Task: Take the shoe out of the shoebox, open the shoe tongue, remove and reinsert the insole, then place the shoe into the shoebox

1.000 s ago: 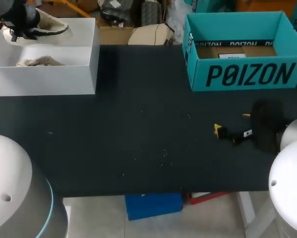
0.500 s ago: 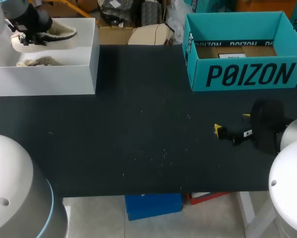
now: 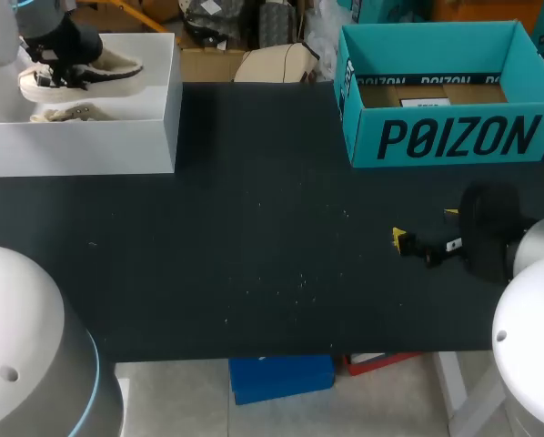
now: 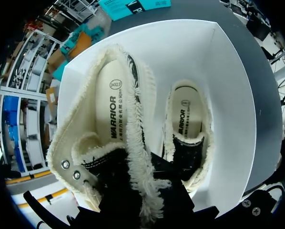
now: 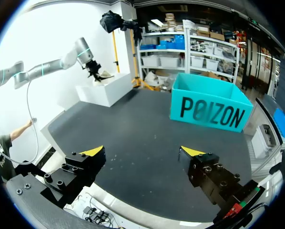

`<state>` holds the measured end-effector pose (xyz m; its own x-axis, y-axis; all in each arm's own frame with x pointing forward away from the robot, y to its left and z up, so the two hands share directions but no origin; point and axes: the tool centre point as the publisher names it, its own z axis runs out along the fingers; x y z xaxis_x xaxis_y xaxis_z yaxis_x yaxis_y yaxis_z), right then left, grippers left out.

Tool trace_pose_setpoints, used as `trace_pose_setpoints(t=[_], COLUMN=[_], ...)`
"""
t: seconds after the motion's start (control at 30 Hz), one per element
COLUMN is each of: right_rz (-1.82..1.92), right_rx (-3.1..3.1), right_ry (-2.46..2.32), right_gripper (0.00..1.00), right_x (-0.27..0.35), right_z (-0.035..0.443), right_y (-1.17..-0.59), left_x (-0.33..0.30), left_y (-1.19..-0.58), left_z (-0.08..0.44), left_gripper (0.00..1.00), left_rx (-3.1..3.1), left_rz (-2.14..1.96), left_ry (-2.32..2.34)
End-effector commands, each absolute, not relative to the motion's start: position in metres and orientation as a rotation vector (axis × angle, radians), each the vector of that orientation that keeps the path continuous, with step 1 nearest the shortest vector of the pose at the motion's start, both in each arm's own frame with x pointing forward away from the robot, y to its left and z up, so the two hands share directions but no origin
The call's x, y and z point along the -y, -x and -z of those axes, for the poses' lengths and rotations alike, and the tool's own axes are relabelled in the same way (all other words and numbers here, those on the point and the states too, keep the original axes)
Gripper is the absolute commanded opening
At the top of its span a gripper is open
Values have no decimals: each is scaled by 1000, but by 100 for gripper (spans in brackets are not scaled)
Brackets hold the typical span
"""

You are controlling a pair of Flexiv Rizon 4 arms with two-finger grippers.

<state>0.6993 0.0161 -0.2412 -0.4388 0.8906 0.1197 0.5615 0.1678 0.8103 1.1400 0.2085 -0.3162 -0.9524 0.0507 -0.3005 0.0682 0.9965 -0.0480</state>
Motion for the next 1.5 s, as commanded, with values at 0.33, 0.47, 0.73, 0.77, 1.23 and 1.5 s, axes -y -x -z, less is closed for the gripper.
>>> trace_pose_setpoints(t=[0.33,0.47,0.73,0.77,1.23,1.5], right_rz=[-1168,-1168,-1168,-1168,-1168,-1168], right_rx=[-2064,-2064,-2064,-2064,-2064,-2064], right_ry=[-1378,-1378,-1378,-1378,-1378,-1378], right_gripper=[100,100,100,100,100,100], right_x=[-17,-17,-17,-17,-17,-17], right_z=[242,242,242,242,242,242], right_y=[-699,-699,-699,-699,-699,-699], left_x=[-207,-206,-214,-216,-217,-241], left_y=[-1159,-1161,-1165,-1166,-1187,-1218], left_z=[309,308,305,305,312,312], left_gripper=[0,0,0,0,0,0], left_rx=[-2820,-2814,-2807,-2807,-2801,-2802], left_rz=[28,14,18,17,21,19], left_ry=[-87,-82,-37,-34,-23,-19])
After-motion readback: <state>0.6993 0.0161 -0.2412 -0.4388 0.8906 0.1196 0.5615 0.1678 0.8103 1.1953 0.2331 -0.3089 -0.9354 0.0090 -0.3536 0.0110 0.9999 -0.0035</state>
